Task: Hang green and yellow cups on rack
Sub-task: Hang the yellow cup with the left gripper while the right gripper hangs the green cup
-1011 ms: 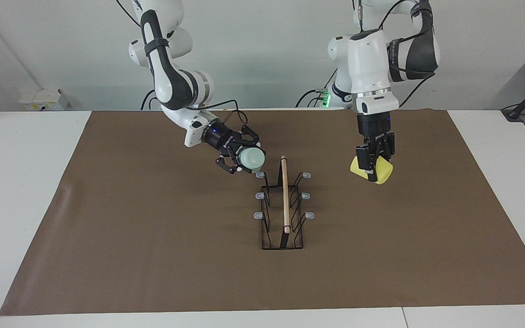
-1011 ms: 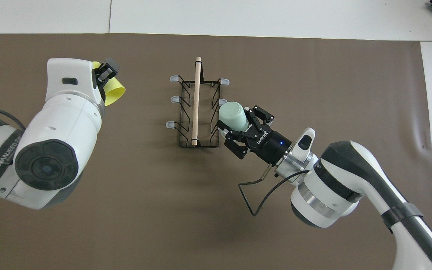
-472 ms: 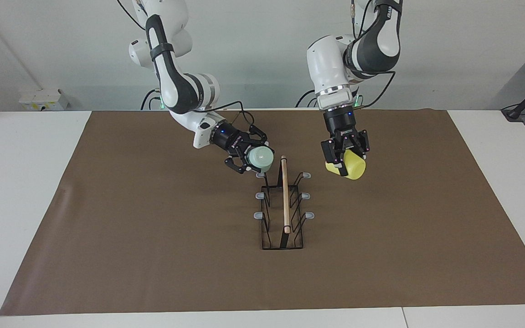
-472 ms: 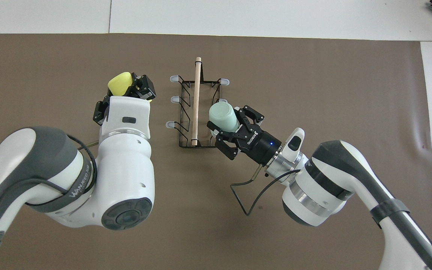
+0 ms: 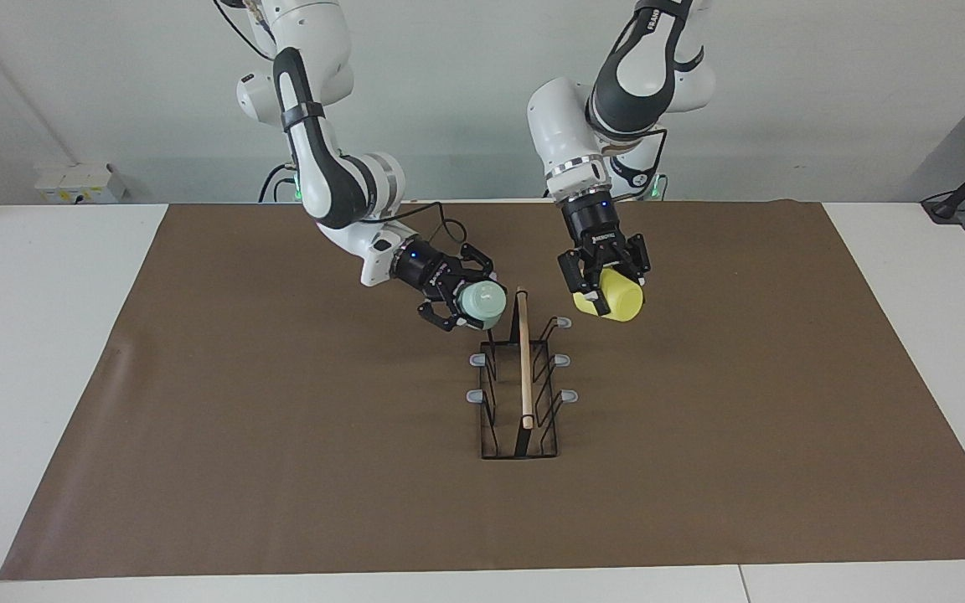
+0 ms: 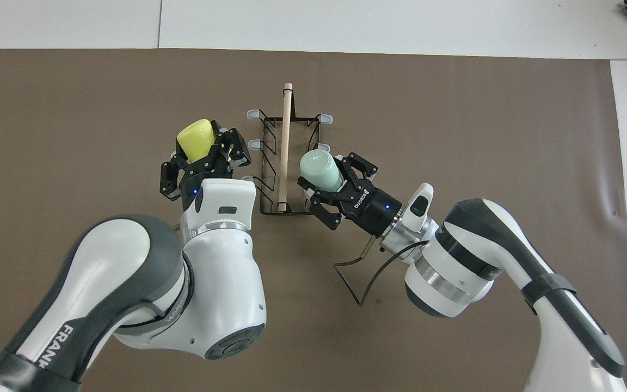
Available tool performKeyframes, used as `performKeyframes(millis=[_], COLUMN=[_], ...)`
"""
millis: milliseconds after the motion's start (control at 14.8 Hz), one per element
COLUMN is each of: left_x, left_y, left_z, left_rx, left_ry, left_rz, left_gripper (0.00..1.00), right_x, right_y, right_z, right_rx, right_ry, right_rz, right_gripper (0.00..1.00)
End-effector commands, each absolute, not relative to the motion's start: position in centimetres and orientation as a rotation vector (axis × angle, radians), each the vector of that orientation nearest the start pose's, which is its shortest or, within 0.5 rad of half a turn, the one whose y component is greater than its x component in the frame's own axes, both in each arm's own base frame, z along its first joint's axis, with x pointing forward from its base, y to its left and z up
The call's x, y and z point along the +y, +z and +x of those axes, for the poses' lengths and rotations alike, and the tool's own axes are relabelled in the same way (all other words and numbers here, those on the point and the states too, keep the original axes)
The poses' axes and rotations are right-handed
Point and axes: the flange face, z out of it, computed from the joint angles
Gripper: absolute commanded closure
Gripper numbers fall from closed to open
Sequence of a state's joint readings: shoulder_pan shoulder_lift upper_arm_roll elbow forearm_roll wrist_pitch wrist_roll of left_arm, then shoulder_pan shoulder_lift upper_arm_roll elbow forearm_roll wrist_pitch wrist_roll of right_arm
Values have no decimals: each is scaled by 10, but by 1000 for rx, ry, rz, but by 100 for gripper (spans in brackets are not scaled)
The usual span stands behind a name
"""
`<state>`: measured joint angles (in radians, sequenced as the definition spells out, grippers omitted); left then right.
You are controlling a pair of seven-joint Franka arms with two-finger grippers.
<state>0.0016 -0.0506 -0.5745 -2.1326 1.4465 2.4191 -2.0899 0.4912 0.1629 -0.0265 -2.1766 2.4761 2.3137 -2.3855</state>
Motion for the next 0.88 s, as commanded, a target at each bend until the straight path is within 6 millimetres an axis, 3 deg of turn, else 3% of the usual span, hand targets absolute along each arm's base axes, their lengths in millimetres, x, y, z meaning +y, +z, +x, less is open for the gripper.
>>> performKeyframes(millis=[0,202,404,809], left_x=[-308,-313,-312,-324], left_y=[459,457,446,408], left_z=[459,456,453,453], left_rx=[-620,-677,-694,-717], left_ry=[-1725,-1792,-1793,-1878], left_rz=[-2501,-2471,-2452,-2334], left_gripper=[100,100,100,100], right_x=[267,268,271,266], right_y=[343,337,315,310], right_z=[518,517,523,524], right_rx=[-576,-593,-598,-608], right_ry=[-1485,-1509,-1568,-1564], right_rz=[-1729,-1724,-1690,-1712], right_gripper=[100,100,100,100])
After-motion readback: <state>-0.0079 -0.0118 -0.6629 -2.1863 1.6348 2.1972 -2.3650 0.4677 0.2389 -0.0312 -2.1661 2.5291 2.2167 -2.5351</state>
